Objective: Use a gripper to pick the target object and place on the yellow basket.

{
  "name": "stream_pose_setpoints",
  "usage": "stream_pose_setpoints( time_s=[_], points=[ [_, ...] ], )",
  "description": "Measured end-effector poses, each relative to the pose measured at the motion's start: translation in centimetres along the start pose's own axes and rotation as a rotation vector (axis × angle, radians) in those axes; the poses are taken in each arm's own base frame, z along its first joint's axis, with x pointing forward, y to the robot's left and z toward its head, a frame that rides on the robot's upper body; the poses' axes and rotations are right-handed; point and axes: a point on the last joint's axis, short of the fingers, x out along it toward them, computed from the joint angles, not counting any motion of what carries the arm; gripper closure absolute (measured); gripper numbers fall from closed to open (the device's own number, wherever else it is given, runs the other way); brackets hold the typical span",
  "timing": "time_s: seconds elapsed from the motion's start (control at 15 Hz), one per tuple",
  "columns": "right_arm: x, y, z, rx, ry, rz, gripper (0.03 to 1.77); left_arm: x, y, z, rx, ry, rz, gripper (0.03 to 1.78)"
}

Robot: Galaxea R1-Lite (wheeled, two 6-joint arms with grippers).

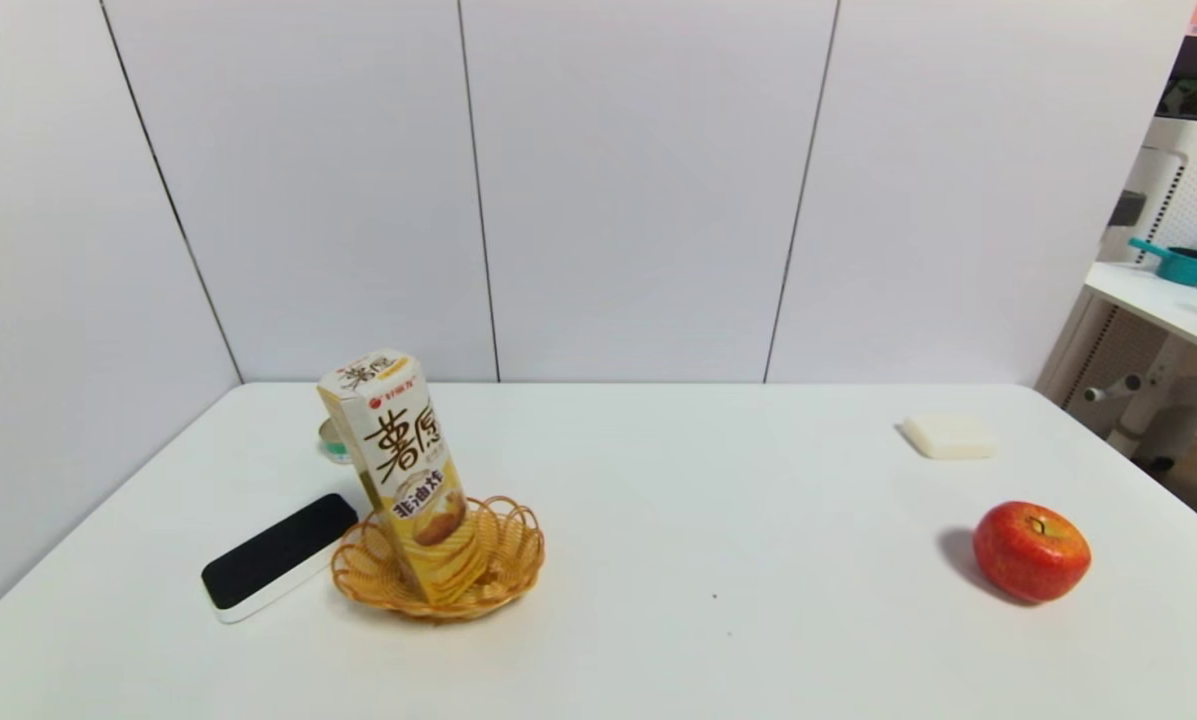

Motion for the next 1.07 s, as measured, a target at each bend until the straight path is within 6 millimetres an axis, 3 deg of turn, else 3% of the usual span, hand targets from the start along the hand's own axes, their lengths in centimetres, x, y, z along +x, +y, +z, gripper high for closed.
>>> stream_pose_setpoints(
  time_s=[1.07],
  points=[
    [0.0, 0.0, 0.0, 0.0, 0.0, 0.0, 0.1, -0.6, 0.06, -0.25, -0.07, -0.089, 0.045, 0.12]
  ],
)
